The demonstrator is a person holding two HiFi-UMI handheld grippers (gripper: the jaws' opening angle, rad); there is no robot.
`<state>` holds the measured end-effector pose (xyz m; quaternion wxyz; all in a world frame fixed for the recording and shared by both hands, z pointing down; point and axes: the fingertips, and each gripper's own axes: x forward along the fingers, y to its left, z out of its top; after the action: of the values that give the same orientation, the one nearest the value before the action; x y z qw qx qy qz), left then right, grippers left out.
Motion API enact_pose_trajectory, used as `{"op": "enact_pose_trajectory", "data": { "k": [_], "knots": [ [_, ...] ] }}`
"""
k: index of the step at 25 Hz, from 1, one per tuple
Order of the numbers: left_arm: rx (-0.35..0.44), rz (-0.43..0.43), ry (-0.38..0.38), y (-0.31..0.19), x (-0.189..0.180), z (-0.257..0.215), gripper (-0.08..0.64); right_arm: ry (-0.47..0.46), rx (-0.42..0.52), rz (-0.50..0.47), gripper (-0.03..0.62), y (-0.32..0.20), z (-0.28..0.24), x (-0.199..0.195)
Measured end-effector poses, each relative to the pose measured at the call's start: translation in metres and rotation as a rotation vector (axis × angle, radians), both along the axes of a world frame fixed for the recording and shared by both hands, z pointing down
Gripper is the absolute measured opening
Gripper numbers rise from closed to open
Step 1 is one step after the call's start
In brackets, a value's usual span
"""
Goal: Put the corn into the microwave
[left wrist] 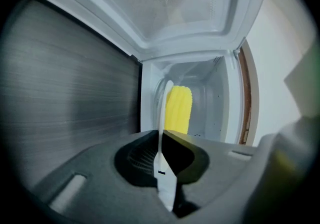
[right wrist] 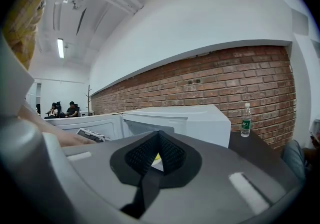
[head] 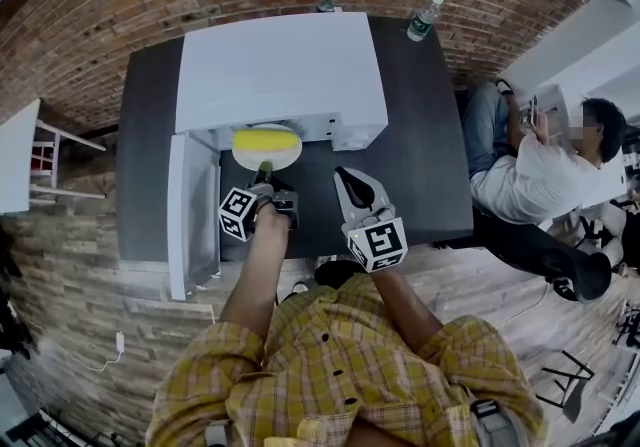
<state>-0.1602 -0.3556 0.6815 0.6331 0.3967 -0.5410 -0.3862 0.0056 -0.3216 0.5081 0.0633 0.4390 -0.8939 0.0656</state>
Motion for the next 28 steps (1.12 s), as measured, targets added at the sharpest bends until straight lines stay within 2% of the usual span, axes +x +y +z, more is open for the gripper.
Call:
{"op": "enact_pose_trajectory", "data": {
  "k": [4,10,28],
  "knots": [
    [-0.011,-0.001,-0.017,-0.011,-0.003,0.008,0.020,0.039,0.032,0.013,0.003,-0.002,-0.001,0.003],
    [-0.024,0.001,-0.029,-0.024,-0.007,0.012,0.020,0.019,0.013,0.038,0.003,-0.011,0.001,0.006],
    [-0.059,-0.007,-0.020,-0.052,-0.007,0.031,0.014,0.027,0.007,0.020,0.003,-0.018,0.005,0.003]
  ]
}}
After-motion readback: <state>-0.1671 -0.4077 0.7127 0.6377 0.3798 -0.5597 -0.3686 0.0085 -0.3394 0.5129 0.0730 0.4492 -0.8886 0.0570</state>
